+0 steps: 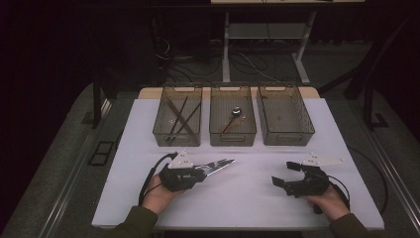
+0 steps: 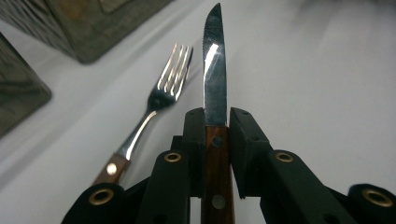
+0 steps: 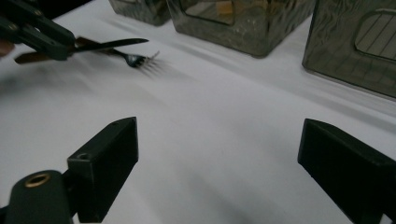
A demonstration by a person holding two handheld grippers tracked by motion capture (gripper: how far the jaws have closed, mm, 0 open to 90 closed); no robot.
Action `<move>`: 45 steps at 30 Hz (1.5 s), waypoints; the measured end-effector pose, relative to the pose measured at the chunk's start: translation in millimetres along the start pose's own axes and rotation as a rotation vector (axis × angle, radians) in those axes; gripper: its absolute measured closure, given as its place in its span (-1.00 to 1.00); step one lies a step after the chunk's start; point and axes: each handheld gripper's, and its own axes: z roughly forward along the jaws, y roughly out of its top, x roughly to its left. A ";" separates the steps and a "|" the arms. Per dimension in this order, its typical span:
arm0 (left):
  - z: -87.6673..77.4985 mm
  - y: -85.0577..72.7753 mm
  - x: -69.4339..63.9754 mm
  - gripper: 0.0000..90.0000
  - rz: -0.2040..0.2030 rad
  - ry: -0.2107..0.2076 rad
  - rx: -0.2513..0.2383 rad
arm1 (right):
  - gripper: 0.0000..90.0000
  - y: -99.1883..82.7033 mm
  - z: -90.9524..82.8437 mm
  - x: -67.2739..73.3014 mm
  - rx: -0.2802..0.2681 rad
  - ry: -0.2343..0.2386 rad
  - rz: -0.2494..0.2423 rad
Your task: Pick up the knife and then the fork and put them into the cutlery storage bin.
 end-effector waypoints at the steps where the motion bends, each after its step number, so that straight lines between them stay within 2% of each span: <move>1: 0.6 2.5 -0.6 0.72 -0.006 0.005 -0.006 | -0.74 2.4 -0.7 0.6 -0.009 0.004 0.016; 5: 4.0 11.3 -4.6 0.72 -0.011 0.024 -0.021 | -0.74 9.7 0.9 3.0 -0.014 0.061 0.039; 9: 7.8 20.4 -6.5 0.72 -0.018 0.034 -0.049 | -0.69 16.1 5.5 7.0 -0.002 0.069 0.044; 15: 18.8 35.5 -6.6 0.72 -0.015 0.025 -0.085 | -0.63 25.4 14.3 12.1 -0.039 0.104 0.082; 17: 22.5 41.5 -8.2 0.72 0.001 0.026 -0.089 | -0.51 27.5 16.8 13.4 -0.044 0.124 0.079; 24: 32.8 57.6 -13.5 0.72 0.008 0.012 -0.131 | -0.33 36.5 27.7 17.5 -0.067 0.175 0.124; 31: 41.7 64.2 -19.8 0.72 0.009 -0.004 -0.152 | -0.08 44.6 38.3 17.6 -0.088 0.225 0.179; 35: 42.3 66.3 -23.6 0.72 0.028 -0.003 -0.153 | 0.05 46.7 45.8 17.5 -0.099 0.255 0.194; 40: 42.7 66.4 -26.0 0.72 0.029 0.000 -0.163 | 0.20 50.1 51.3 20.3 -0.114 0.292 0.216; 45: 44.1 66.4 -28.7 0.72 0.032 0.004 -0.176 | 0.39 52.9 56.1 22.1 -0.138 0.309 0.236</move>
